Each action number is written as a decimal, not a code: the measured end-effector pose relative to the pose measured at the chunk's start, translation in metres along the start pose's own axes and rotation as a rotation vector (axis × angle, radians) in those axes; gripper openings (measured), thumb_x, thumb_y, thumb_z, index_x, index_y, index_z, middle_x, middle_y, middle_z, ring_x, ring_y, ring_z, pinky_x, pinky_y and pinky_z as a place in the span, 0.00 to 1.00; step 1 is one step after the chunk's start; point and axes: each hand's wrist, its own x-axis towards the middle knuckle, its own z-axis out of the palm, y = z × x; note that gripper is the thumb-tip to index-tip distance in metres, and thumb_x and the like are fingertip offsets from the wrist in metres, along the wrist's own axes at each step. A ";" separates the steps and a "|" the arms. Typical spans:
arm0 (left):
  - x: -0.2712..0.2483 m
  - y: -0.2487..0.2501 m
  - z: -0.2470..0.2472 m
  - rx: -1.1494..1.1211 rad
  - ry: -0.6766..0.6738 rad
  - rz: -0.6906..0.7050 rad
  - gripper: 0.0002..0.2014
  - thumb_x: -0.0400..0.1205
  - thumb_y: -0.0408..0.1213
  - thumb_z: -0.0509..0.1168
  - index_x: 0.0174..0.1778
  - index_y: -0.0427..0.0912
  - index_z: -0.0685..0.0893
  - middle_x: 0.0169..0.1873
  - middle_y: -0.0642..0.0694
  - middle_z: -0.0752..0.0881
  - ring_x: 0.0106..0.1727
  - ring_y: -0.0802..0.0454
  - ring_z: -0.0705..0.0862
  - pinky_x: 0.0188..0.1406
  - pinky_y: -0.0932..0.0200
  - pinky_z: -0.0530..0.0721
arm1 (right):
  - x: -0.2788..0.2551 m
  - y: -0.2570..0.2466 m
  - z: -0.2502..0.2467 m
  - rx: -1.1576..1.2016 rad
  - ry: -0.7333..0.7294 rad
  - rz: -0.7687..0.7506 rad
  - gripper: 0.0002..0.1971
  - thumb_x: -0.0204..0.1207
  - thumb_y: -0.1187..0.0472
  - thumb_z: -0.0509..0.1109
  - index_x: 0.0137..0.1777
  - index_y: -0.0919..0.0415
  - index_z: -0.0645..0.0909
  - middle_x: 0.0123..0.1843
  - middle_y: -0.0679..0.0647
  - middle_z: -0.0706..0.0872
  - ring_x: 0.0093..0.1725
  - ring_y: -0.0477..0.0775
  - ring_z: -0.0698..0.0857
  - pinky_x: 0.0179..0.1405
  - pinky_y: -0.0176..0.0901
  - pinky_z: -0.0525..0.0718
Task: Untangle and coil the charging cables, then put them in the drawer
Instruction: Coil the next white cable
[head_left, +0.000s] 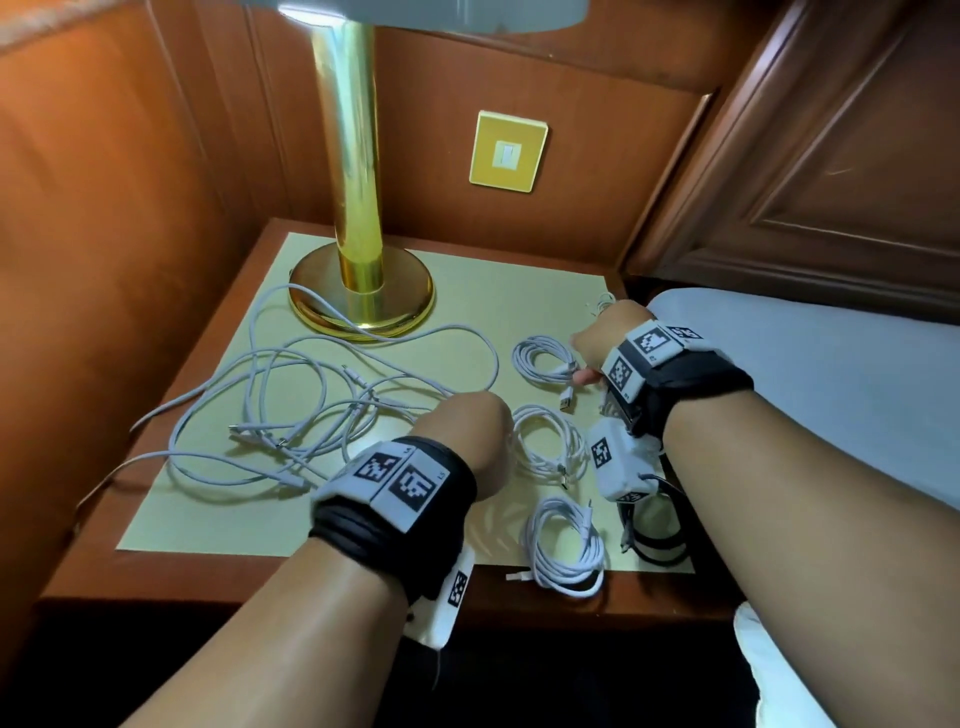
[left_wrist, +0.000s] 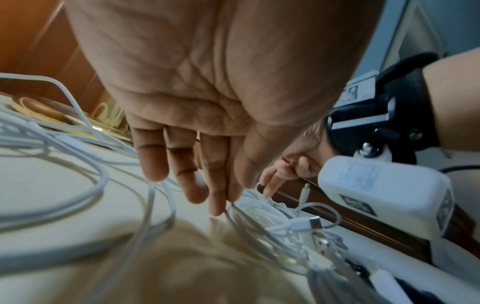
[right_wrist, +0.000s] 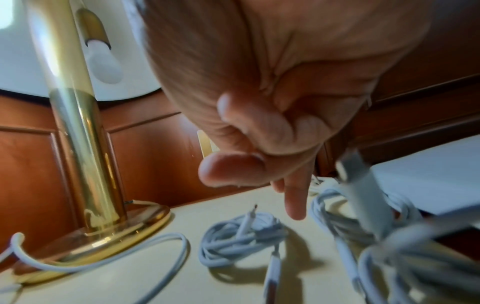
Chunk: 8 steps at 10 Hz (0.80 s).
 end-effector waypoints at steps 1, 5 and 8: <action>-0.007 0.005 0.003 0.019 -0.043 0.031 0.14 0.82 0.30 0.59 0.54 0.45 0.88 0.54 0.42 0.88 0.57 0.39 0.86 0.58 0.47 0.86 | -0.025 0.002 -0.008 0.516 0.143 0.154 0.16 0.83 0.62 0.69 0.67 0.69 0.81 0.45 0.57 0.87 0.33 0.50 0.84 0.18 0.34 0.79; -0.065 -0.029 -0.003 -0.160 0.321 -0.022 0.10 0.85 0.35 0.66 0.60 0.46 0.87 0.57 0.49 0.88 0.60 0.49 0.84 0.56 0.60 0.78 | -0.188 0.030 0.029 0.703 0.204 -0.092 0.09 0.84 0.56 0.69 0.44 0.57 0.86 0.39 0.53 0.92 0.25 0.48 0.88 0.21 0.38 0.75; -0.159 -0.074 0.007 -0.153 0.394 -0.125 0.03 0.83 0.36 0.69 0.45 0.49 0.86 0.44 0.51 0.86 0.49 0.51 0.83 0.48 0.59 0.76 | -0.261 0.001 0.099 0.655 -0.055 -0.187 0.08 0.82 0.56 0.69 0.47 0.59 0.87 0.40 0.56 0.93 0.33 0.55 0.92 0.24 0.43 0.82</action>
